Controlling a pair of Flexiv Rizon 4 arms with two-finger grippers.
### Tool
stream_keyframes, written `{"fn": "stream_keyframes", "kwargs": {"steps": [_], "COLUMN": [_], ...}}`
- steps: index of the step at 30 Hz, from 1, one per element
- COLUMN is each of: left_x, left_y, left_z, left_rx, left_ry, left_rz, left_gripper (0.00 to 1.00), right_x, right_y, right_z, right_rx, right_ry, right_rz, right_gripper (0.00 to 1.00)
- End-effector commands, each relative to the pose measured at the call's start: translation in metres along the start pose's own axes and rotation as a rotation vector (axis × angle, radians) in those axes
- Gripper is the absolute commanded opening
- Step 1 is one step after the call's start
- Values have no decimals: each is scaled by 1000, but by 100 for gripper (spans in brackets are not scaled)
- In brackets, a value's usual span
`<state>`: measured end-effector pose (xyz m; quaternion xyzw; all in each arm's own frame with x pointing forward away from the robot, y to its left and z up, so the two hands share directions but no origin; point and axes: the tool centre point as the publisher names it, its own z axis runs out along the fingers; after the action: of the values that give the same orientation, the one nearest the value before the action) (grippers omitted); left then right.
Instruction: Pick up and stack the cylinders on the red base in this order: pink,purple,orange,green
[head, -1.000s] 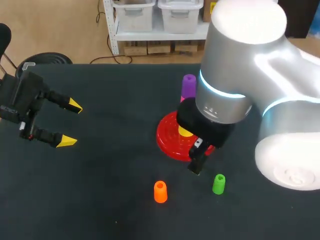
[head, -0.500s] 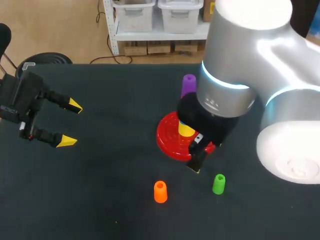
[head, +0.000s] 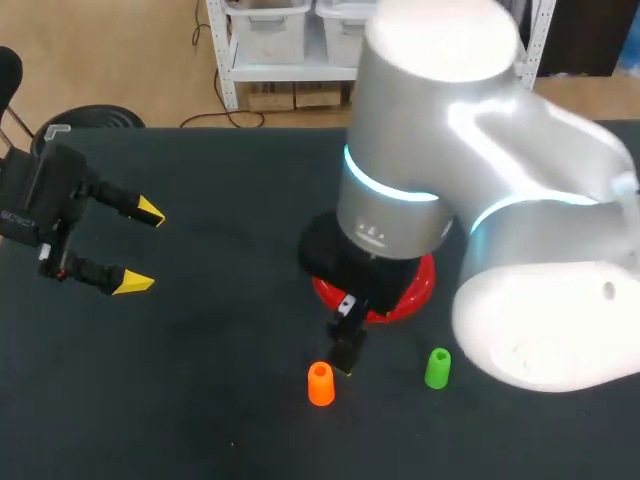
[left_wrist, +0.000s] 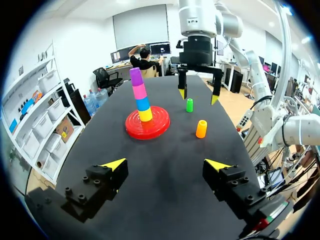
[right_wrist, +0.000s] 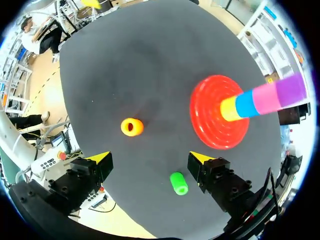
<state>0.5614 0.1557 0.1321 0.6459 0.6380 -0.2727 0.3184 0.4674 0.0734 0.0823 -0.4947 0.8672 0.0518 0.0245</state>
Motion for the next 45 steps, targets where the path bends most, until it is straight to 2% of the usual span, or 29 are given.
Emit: {"fn": "stream_keyframes", "kwargs": {"steps": [1, 14, 22, 45], "left_x": [1, 1, 1, 1], "left_y": [0, 0, 0, 0], "left_z": [1, 1, 1, 1], "left_rx": [-2, -2, -2, -2], "left_ry": [-2, -2, -2, -2], "left_rz": [2, 2, 2, 2], "left_gripper": [100, 100, 100, 100], "right_x": [-8, -19, -22, -27], "right_y": [5, 24, 25, 23], "right_z": [17, 40, 54, 67], "right_rx": [-19, -29, -48, -65], "right_ry": [5, -17, 5, 25], "right_rz": [-18, -109, -142, -181], "right_gripper": [100, 100, 100, 100]}}
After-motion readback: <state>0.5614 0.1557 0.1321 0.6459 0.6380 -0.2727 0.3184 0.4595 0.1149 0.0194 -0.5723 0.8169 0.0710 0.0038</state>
